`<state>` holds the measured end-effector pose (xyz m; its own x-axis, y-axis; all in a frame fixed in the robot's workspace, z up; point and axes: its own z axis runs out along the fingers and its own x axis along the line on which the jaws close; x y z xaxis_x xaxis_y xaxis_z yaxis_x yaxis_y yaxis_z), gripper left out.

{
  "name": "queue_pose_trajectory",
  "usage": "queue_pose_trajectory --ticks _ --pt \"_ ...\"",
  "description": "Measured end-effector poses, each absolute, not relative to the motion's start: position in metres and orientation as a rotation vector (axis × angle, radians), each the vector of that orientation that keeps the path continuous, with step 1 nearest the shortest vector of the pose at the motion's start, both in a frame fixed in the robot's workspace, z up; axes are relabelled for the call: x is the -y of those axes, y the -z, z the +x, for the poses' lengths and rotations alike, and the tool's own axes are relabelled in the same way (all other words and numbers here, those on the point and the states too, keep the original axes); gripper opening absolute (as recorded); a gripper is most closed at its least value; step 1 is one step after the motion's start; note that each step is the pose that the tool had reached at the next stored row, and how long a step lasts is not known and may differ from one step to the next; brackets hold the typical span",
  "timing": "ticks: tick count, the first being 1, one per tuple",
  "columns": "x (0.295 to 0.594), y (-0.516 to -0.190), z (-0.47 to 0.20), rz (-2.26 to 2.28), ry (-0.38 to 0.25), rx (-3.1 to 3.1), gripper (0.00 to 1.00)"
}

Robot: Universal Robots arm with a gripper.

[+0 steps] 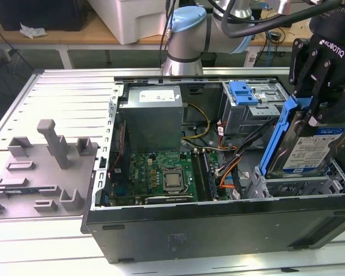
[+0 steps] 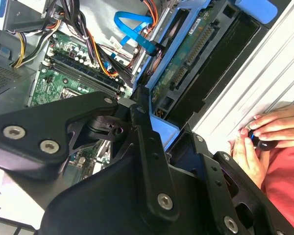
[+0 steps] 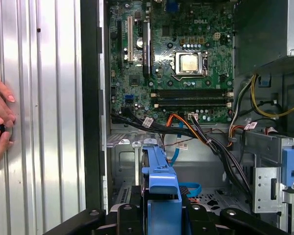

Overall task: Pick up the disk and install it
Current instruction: 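Insert the disk into the insertion slot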

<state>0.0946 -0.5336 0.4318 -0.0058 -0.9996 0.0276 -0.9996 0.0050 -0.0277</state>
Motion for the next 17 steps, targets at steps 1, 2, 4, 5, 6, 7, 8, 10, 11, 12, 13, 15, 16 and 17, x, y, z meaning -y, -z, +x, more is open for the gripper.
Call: queue_pose_trajectory --ticks 1,2,4,5,6,7,8,10,11,12,13,15,16,17 --pt "0.5336 -0.4315 0.0946 2.215 -0.061 2.227 0.36" --pt "0.5336 -0.4313 0.0946 2.215 -0.062 2.227 0.36" --pt "0.5336 -0.4308 0.0946 2.215 -0.062 2.227 0.36" --pt "0.5336 -0.4306 0.0946 2.215 -0.062 2.227 0.36" --pt "0.5336 -0.4304 0.0946 2.215 -0.062 2.227 0.36" --pt "0.5336 -0.4303 0.0946 2.215 -0.062 2.227 0.36" --pt "0.5336 -0.4303 0.0946 2.215 -0.062 2.227 0.36" --pt "0.5336 -0.4302 0.0946 2.215 -0.061 2.227 0.36" --pt "0.5336 -0.4302 0.0946 2.215 -0.061 2.227 0.36" --pt "0.5336 -0.4302 0.0946 2.215 -0.061 2.227 0.36" --pt "0.5336 -0.4301 0.0946 2.214 -0.061 2.228 0.36" --pt "0.5336 -0.4302 0.0946 2.213 -0.061 2.230 0.36" --pt "0.5336 -0.4303 0.0946 2.213 -0.061 2.230 0.36" --pt "0.5336 -0.4305 0.0946 2.212 -0.061 2.230 0.36"
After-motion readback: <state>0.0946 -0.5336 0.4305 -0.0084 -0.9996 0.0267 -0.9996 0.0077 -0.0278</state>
